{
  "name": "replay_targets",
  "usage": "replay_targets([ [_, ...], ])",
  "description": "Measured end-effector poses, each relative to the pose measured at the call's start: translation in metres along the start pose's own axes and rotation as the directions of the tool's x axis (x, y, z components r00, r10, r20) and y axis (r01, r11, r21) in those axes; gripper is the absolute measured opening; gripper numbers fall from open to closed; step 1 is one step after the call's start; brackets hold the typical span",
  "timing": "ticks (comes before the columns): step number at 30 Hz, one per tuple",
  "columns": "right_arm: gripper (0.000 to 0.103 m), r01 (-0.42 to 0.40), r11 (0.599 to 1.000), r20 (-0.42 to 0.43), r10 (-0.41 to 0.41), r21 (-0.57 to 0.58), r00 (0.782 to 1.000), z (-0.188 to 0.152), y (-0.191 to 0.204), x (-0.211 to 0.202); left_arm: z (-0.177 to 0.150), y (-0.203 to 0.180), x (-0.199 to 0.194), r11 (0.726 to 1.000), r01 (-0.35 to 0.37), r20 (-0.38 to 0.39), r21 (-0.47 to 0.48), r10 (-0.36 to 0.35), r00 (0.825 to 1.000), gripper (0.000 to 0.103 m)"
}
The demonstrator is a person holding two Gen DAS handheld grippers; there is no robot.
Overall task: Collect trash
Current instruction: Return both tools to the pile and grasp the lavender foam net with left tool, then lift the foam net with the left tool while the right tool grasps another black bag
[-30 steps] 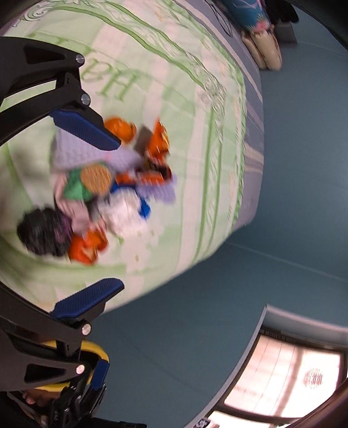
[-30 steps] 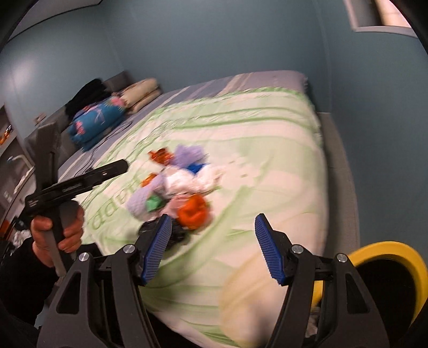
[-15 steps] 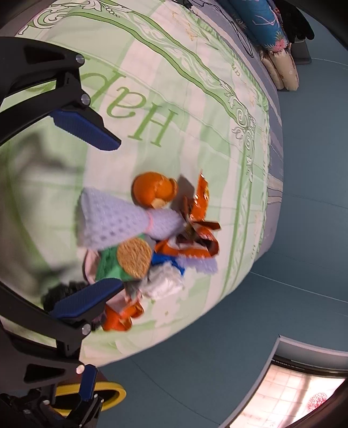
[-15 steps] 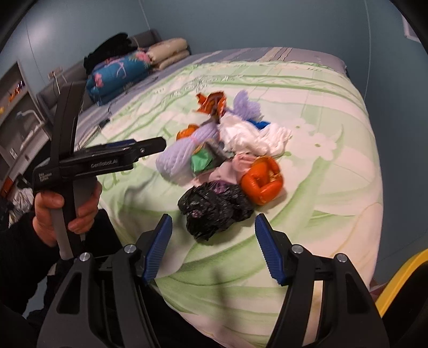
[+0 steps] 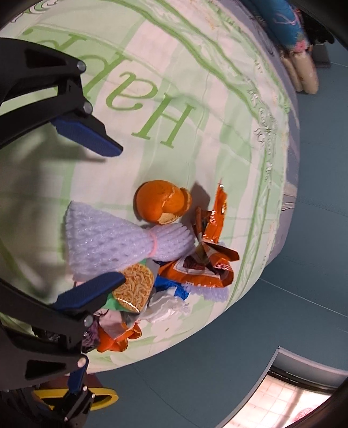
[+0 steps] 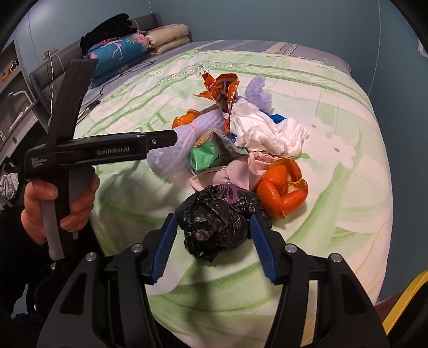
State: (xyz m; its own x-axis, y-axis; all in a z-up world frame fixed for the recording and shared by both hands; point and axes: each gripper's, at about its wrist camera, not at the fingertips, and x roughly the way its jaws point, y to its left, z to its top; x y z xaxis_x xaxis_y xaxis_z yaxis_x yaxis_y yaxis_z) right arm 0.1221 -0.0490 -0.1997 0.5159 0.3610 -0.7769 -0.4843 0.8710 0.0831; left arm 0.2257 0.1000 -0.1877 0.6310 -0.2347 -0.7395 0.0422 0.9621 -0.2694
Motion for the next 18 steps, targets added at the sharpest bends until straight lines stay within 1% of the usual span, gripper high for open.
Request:
replay_targets([
  [1, 0.053, 0.001, 1.000, -0.002, -0.001, -0.001, 1.000, 0.001, 0.000, 0.002, 0.001, -0.001, 0.003, 1.000, 0.002, -0.011, 0.004, -0.002, 1.000, 0.078],
  [4, 0.051, 0.000, 1.000, -0.011, 0.000, -0.001, 1.000, 0.003, 0.000, 0.008, 0.001, -0.008, 0.010, 0.999, -0.001, -0.027, 0.041, 0.003, 1.000, 0.076],
  [6, 0.049, 0.005, 1.000, -0.014, -0.005, -0.002, 1.000, 0.004, -0.001, 0.012, 0.002, -0.012, 0.014, 0.998, 0.004, -0.039, 0.058, -0.002, 0.999, 0.067],
  [8, 0.048, 0.004, 1.000, -0.019, -0.004, 0.002, 1.000, 0.006, -0.002, 0.015, 0.002, -0.015, 0.020, 0.998, 0.027, -0.059, 0.060, -0.023, 0.998, 0.055],
  [9, 0.047, 0.002, 1.000, -0.022, -0.002, 0.004, 1.000, 0.006, -0.002, 0.017, 0.002, -0.016, 0.022, 0.997, 0.033, -0.065, 0.063, -0.029, 0.997, 0.053],
  [13, 0.044, -0.005, 1.000, -0.031, 0.006, 0.009, 1.000, 0.007, -0.005, 0.023, 0.002, -0.023, 0.027, 0.996, 0.043, -0.079, 0.079, -0.036, 0.996, 0.034],
  [17, 0.039, -0.020, 1.000, -0.031, 0.020, 0.022, 0.999, 0.008, -0.007, 0.024, 0.004, -0.023, 0.025, 0.996, 0.053, -0.076, 0.072, -0.047, 0.996, 0.027],
  [18, 0.036, -0.025, 0.999, -0.033, 0.026, 0.023, 0.999, 0.008, -0.008, 0.024, 0.004, -0.024, 0.024, 0.996, 0.054, -0.076, 0.076, -0.048, 0.996, 0.027],
])
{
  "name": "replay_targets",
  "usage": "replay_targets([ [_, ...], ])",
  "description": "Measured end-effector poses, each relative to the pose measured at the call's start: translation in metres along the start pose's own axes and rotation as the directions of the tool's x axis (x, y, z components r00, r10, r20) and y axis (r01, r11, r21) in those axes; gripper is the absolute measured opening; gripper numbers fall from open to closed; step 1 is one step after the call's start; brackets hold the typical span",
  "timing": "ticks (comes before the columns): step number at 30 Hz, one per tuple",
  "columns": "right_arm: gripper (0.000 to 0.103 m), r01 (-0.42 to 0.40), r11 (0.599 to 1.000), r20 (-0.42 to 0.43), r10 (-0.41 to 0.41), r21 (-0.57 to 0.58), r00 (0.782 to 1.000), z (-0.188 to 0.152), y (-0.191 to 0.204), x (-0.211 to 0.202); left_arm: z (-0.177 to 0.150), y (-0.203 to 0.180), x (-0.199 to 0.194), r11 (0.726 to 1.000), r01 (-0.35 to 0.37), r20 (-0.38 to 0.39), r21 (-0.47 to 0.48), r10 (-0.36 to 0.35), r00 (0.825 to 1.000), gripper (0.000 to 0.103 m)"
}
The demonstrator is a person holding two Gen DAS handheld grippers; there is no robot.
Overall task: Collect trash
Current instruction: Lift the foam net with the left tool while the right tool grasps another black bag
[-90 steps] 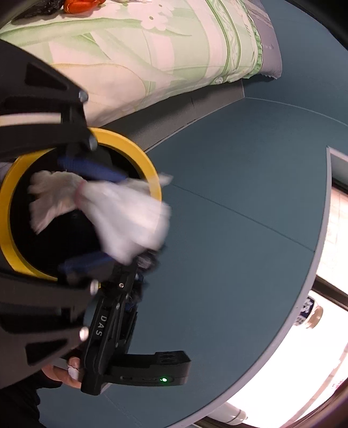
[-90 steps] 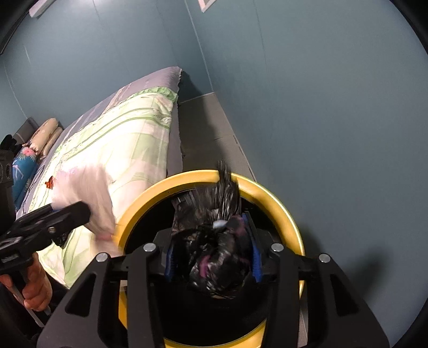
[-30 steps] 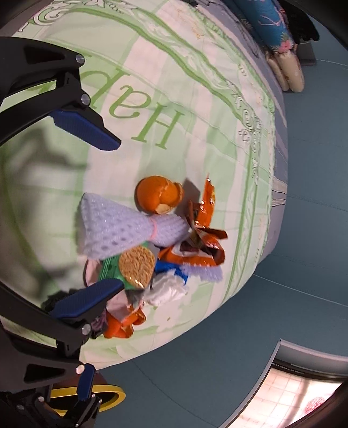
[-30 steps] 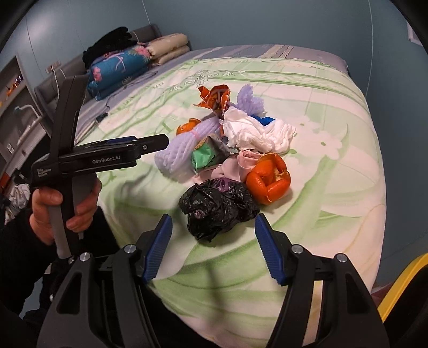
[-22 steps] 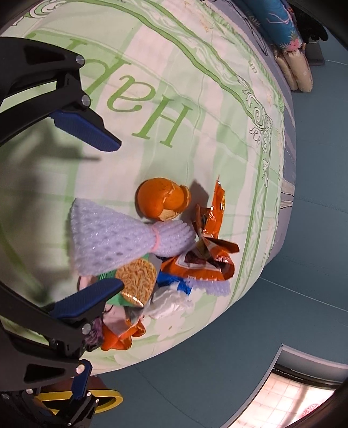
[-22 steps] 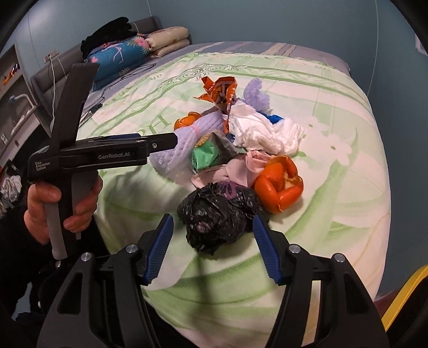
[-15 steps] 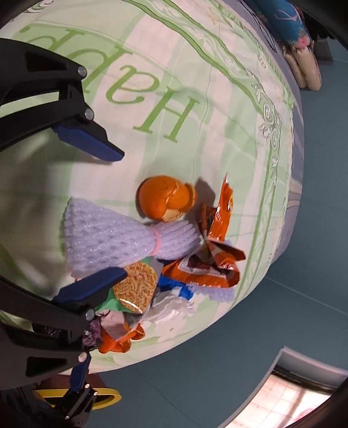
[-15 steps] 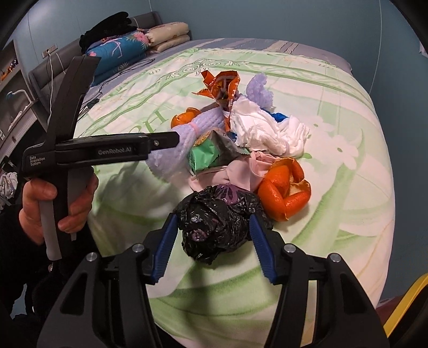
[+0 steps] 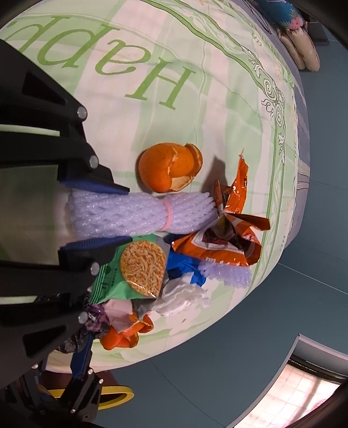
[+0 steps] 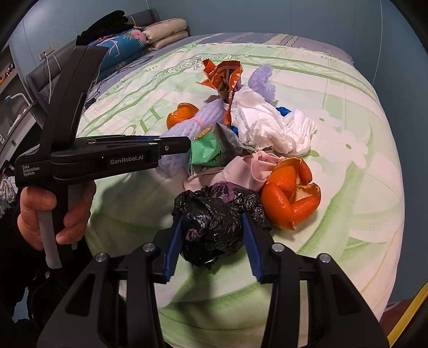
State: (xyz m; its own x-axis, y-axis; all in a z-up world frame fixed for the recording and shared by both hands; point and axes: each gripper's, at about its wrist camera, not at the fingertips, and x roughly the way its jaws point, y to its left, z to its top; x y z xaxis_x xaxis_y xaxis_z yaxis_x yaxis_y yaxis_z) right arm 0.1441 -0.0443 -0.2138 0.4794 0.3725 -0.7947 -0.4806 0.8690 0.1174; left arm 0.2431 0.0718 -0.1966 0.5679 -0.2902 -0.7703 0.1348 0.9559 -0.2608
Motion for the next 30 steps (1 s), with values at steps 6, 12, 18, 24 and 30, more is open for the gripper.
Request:
replay_targets([
  [6, 0.024, -0.020, 1.000, -0.001, 0.020, 0.017, 1.000, -0.002, -0.003, -0.004, -0.001, -0.005, -0.011, 1.000, -0.004, 0.010, 0.016, 0.004, 1.000, 0.025],
  [12, 0.023, -0.085, 0.995, 0.016, 0.084, 0.042, 0.996, -0.003, -0.008, -0.025, -0.005, -0.005, -0.036, 1.000, -0.006, 0.040, 0.021, 0.005, 0.999, 0.025],
  [18, 0.023, -0.110, 0.992, 0.063, 0.107, 0.054, 0.992, -0.005, -0.011, -0.053, -0.012, 0.004, -0.058, 1.000, -0.020, 0.056, 0.012, 0.020, 0.998, 0.025],
  [24, 0.023, -0.110, 0.992, 0.098, 0.104, 0.062, 0.990, -0.006, -0.013, -0.072, -0.013, 0.012, -0.088, 0.999, -0.043, 0.105, -0.004, 0.043, 0.994, 0.025],
  [30, 0.023, -0.103, 0.994, 0.144, 0.095, 0.047, 0.985, -0.007, -0.010, -0.091, -0.007, 0.025, -0.123, 0.996, -0.079, 0.176, -0.043, 0.086, 0.981, 0.025],
])
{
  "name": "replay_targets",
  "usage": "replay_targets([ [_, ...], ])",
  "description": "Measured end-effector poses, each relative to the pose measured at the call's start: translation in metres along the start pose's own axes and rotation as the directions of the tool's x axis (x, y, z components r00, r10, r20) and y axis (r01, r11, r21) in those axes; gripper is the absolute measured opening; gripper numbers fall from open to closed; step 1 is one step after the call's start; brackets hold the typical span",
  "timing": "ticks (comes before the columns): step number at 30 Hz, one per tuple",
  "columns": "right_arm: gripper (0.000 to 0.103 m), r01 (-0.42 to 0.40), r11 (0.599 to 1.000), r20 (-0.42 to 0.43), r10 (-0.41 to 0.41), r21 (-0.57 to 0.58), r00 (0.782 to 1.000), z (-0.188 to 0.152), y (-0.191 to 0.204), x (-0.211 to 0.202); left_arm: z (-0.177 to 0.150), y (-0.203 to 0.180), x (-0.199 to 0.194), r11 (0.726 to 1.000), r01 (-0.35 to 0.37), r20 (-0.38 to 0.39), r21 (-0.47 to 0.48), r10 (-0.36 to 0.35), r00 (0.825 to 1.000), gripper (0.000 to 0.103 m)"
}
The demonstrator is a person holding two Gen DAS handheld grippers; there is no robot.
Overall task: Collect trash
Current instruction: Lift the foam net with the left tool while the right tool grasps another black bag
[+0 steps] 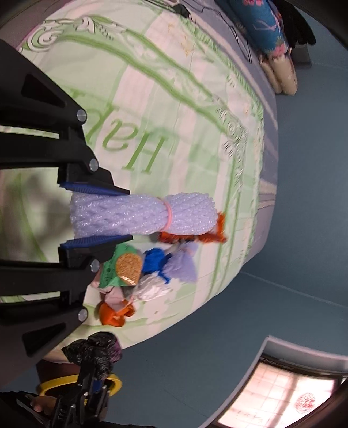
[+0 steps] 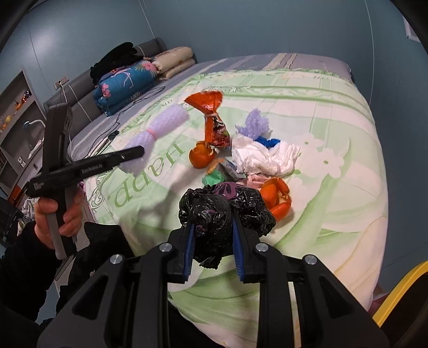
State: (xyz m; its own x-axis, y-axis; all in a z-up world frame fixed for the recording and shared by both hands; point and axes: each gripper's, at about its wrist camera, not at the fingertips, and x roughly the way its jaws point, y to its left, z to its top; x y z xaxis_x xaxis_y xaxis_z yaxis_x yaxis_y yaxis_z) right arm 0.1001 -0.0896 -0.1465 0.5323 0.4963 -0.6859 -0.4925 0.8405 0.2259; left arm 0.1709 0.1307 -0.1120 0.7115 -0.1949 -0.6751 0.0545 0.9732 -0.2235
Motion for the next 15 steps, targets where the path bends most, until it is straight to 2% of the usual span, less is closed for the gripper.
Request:
replay_targets([
  [8, 0.023, 0.006, 1.000, 0.041, -0.005, -0.005, 0.999, 0.001, -0.001, -0.024, 0.014, 0.020, -0.038, 0.998, -0.037, 0.070, -0.052, 0.040, 0.997, 0.025],
  [15, 0.023, 0.013, 1.000, 0.083, -0.013, -0.001, 0.996, -0.001, -0.005, -0.047, 0.019, 0.015, -0.057, 0.998, -0.046, 0.100, -0.047, 0.051, 0.994, 0.025],
])
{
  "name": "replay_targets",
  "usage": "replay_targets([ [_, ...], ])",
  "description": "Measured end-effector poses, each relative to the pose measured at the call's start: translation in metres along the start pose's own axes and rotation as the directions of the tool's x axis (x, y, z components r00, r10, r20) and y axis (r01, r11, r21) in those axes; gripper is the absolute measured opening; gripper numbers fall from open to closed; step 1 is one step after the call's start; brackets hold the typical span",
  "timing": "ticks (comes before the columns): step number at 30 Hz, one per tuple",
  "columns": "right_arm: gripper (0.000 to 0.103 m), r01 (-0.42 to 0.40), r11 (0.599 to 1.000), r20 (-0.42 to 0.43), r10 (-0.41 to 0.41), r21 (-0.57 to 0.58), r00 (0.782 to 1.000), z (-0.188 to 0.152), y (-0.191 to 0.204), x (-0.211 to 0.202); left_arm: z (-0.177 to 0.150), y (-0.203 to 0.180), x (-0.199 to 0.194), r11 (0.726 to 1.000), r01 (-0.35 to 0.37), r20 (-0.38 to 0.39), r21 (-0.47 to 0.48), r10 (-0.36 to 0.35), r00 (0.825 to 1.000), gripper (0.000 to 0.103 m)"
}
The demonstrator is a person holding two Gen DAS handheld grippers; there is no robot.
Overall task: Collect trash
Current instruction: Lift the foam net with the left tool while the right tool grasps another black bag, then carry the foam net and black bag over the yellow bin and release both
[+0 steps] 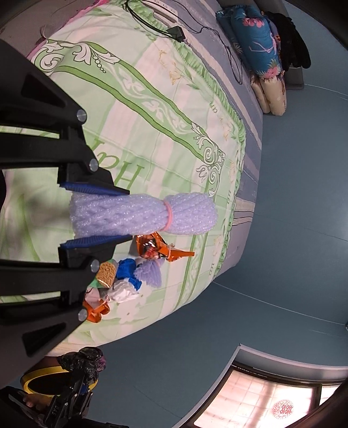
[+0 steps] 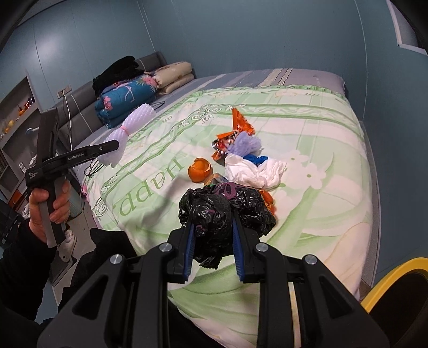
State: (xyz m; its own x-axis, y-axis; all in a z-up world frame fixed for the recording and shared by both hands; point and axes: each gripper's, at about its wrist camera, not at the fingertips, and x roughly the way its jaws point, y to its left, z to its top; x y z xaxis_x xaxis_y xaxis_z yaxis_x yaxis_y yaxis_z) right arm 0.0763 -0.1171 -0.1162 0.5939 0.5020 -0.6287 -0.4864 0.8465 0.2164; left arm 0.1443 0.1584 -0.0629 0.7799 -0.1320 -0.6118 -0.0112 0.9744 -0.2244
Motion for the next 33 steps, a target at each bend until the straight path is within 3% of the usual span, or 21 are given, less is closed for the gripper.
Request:
replay_targets([
  [6, 0.023, 0.018, 1.000, 0.033, -0.019, 0.012, 0.999, -0.003, -0.009, -0.019, 0.001, -0.022, -0.005, 0.999, 0.030, 0.013, 0.021, -0.030, 0.999, 0.025],
  [17, 0.024, 0.082, 0.995, 0.099, -0.088, 0.061, 0.991, -0.012, -0.040, -0.059, -0.009, -0.091, 0.001, 0.985, 0.160, -0.012, 0.070, -0.160, 0.987, 0.025],
  [23, 0.024, 0.151, 0.984, 0.134, -0.164, 0.099, 0.977, -0.019, -0.066, -0.090, -0.014, -0.142, 0.011, 0.960, 0.249, -0.041, 0.126, -0.246, 0.968, 0.025],
  [33, 0.024, 0.286, 0.937, 0.153, -0.319, 0.201, 0.935, -0.048, -0.114, -0.144, -0.029, -0.229, 0.035, 0.896, 0.390, -0.139, 0.214, -0.367, 0.920, 0.025],
])
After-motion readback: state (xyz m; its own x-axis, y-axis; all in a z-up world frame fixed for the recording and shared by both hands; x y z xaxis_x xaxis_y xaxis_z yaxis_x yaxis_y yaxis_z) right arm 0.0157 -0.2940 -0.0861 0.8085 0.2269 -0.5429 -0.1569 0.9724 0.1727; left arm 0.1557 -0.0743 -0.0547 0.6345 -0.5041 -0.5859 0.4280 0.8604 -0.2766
